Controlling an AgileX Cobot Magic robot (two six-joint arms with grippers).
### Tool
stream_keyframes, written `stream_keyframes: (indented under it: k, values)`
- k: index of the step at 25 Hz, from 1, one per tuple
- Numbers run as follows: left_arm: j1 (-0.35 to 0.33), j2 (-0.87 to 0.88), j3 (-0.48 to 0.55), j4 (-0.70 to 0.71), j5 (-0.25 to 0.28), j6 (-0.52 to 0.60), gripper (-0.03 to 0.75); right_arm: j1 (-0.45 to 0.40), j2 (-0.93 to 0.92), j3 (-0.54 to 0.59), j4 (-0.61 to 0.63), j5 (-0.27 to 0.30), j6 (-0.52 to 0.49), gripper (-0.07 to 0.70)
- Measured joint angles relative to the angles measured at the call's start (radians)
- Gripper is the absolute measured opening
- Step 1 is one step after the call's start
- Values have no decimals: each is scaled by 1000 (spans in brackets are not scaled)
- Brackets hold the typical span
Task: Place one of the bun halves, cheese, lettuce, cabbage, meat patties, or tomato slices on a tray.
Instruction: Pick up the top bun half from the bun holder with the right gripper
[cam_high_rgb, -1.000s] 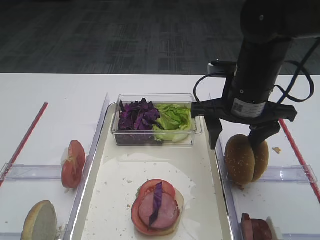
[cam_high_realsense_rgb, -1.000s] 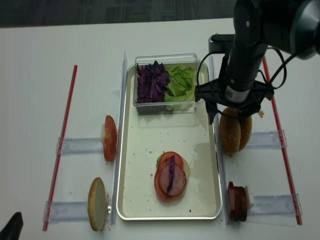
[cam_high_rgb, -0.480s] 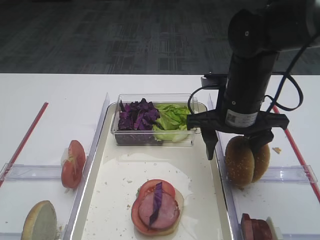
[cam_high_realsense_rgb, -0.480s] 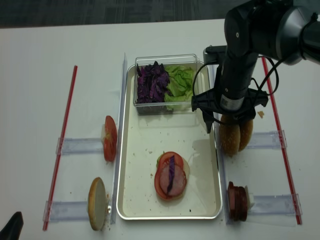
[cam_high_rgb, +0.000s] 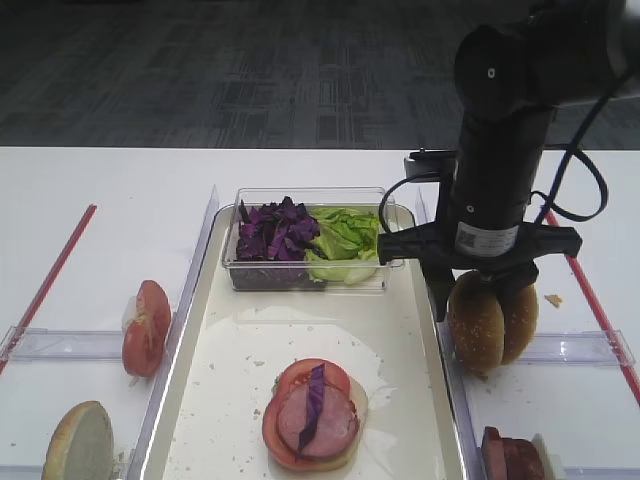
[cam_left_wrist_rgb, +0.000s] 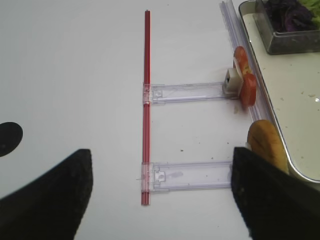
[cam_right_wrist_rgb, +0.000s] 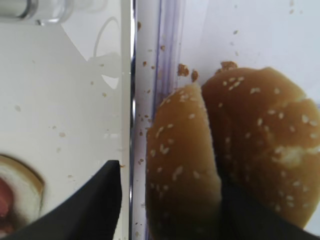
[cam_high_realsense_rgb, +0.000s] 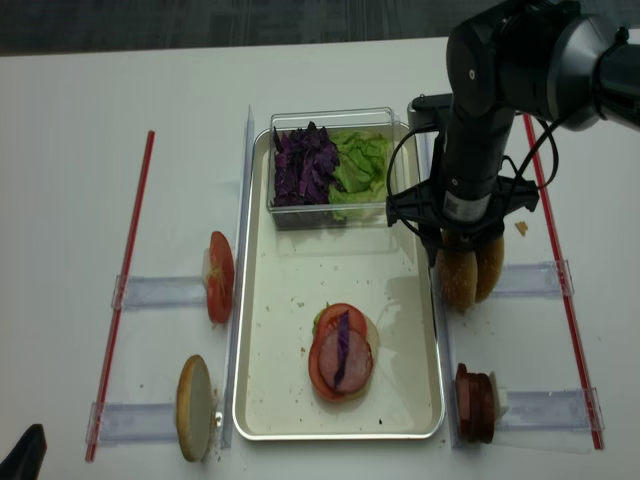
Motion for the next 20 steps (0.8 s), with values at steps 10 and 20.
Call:
stream_keyframes:
  k: [10,20]
  values:
    - [0,0,0,0,0,0,526,0,0,0,-13,23,0,283]
    - [0,0,0,0,0,0,526,0,0,0,-17,29,0,274]
